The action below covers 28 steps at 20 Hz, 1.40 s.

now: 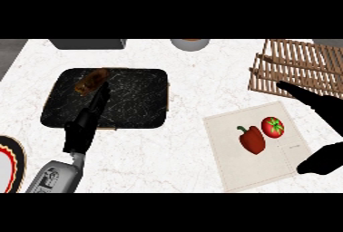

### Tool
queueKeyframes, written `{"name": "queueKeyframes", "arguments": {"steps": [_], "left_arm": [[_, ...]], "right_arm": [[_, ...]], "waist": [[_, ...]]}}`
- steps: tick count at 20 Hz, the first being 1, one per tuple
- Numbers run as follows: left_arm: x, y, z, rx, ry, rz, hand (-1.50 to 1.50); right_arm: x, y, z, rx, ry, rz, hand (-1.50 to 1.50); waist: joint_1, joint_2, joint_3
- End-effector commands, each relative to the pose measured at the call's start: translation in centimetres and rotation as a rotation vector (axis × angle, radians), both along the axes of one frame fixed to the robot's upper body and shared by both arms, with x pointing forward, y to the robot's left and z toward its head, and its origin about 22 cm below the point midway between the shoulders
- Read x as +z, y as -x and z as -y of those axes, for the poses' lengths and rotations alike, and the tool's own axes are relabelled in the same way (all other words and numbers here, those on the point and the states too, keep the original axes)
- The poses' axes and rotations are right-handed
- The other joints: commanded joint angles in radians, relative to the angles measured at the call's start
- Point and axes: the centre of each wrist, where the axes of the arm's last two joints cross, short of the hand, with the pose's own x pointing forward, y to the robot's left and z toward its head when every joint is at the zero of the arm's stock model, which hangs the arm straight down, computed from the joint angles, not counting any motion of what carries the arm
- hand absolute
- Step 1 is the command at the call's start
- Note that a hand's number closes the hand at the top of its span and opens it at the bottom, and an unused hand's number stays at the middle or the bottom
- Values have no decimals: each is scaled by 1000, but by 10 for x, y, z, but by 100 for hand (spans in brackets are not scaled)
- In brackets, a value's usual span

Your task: Pick the bell pepper from the placemat and place it in the tiered shelf

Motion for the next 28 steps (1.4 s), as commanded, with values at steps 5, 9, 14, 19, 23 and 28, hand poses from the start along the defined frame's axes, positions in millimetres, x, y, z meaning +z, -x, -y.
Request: {"name": "queueKeyframes", "arguments": {"steps": [5,9,14,19,23,28], "left_arm": [[20,-7,12,-10,17,17,0],[-1,5,-6,-6,7,22,0],[-5,-10,3,1,0,4,0],[14,11,16,-11,-2,19,0],[3,3,4,0,-11,3,0],[19,-15,3,-16,2,13,0]], "right_arm": [[13,29,-38,-15,15,30,-150],[7,8,-36,-32,29,36,-150],[-1,29,-48,-61,38,40,-150],[-19,20,-59,-57,54,18,-150],[-26,26,-41,-65,50,19,-150],[-20,14,-46,-69,76,3,-150]], "waist": [[5,2,1],[10,3,1],[4,3,1],[9,2,1],[5,3,1],[5,3,1]]}}
